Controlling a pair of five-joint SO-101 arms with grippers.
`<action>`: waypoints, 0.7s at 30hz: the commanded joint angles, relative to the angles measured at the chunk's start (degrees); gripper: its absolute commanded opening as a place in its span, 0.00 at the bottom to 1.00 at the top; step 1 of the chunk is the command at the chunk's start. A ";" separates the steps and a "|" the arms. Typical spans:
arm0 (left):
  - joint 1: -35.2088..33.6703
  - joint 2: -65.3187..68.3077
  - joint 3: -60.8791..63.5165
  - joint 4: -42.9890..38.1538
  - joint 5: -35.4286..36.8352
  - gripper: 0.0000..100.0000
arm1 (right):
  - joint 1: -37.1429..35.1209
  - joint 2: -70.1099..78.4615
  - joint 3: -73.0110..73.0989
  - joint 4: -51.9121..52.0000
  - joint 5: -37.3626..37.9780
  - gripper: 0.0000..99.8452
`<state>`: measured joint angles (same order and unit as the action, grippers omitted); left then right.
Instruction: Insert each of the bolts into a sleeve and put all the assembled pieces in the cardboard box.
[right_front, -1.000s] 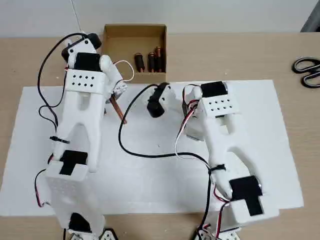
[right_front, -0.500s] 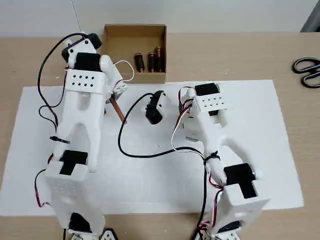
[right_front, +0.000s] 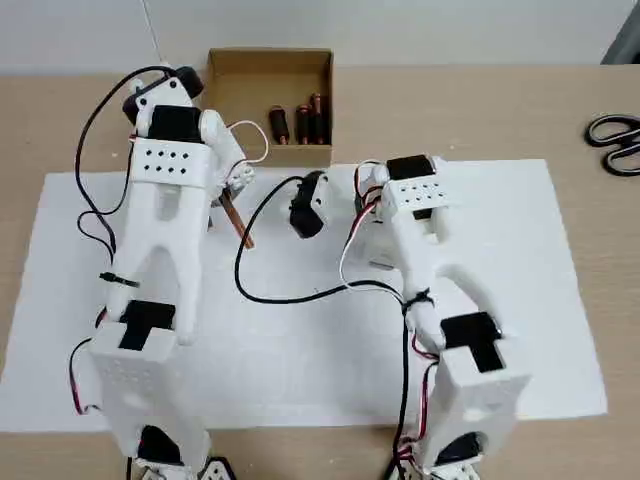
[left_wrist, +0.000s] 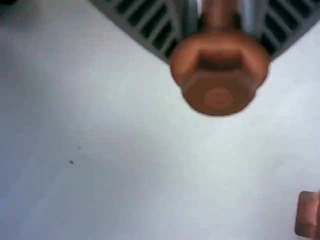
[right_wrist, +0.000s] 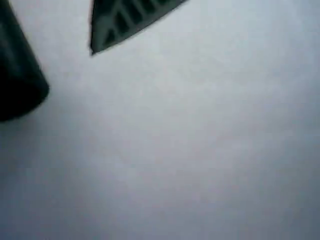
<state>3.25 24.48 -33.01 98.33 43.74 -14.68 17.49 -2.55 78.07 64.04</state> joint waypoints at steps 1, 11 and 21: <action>0.35 -0.35 -2.68 -1.23 -0.53 0.01 | -0.31 2.07 -5.10 -0.66 0.35 0.20; 0.00 -0.35 -2.68 -1.23 -0.53 0.01 | -0.40 10.68 -11.43 -0.57 0.26 0.20; -0.09 -0.35 -2.68 -1.23 -0.62 0.01 | -0.48 11.03 -11.69 3.47 -1.41 0.20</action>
<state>3.25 24.48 -33.01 98.33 43.74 -14.95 27.60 -14.07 79.12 63.34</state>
